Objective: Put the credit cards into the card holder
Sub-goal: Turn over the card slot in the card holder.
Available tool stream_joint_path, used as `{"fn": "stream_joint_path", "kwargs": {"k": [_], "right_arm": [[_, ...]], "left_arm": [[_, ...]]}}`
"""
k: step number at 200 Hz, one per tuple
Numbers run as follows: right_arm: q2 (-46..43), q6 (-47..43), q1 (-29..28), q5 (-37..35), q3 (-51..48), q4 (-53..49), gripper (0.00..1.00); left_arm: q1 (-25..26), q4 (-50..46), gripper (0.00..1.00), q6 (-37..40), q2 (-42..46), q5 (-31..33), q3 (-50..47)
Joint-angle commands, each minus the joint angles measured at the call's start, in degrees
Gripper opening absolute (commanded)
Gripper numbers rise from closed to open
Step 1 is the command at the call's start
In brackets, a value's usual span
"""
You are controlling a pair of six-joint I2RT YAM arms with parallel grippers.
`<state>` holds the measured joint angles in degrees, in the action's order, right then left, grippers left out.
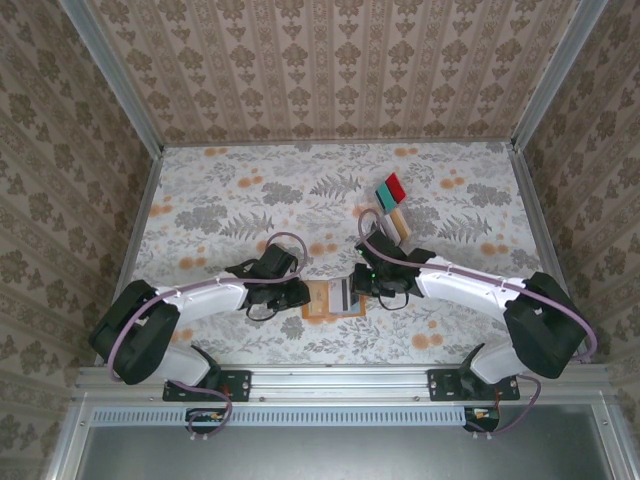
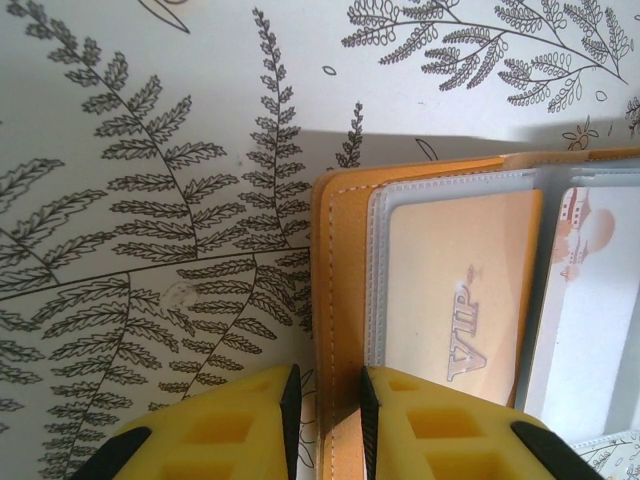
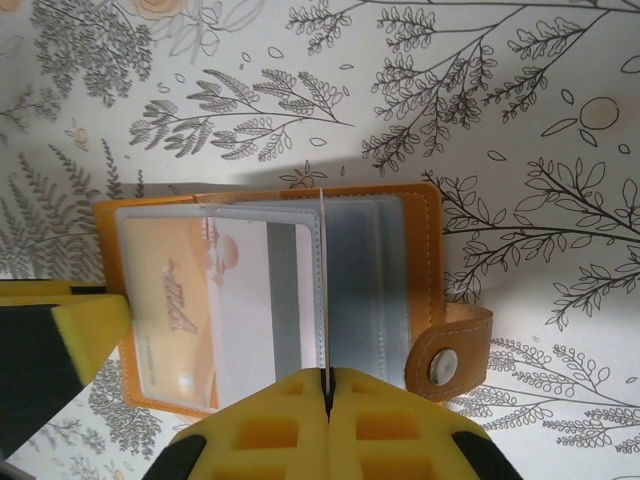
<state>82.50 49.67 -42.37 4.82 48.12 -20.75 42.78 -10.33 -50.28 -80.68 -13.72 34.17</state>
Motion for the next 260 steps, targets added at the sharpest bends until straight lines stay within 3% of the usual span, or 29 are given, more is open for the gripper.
{"fn": "stream_joint_path", "kwargs": {"k": [1,90,130,166,191,260], "right_arm": [[-2.32,0.75,0.05,1.04,0.20,0.23,0.06],[3.18,3.04,-2.39,8.71,2.05,9.62,0.07],[4.42,3.05,-2.50,10.05,1.71,11.14,0.07],[2.07,3.41,-1.98,5.91,-0.04,9.38,0.06],[0.92,4.74,-0.03,8.16,-3.52,13.18,0.06],[4.46,9.20,0.31,14.79,-9.07,26.06,0.06]], "left_arm": [[0.52,-1.10,0.25,1.09,-0.34,0.08,1.33],[0.55,-1.86,0.26,0.43,3.53,2.83,0.52],[0.36,-3.74,0.33,-0.78,8.70,6.27,-1.44],[0.10,-3.61,0.42,-1.24,11.32,7.39,-2.44],[0.07,-2.47,0.48,-0.55,10.28,6.15,-2.10],[0.36,-0.13,0.47,0.05,3.31,2.58,-0.07]]}}
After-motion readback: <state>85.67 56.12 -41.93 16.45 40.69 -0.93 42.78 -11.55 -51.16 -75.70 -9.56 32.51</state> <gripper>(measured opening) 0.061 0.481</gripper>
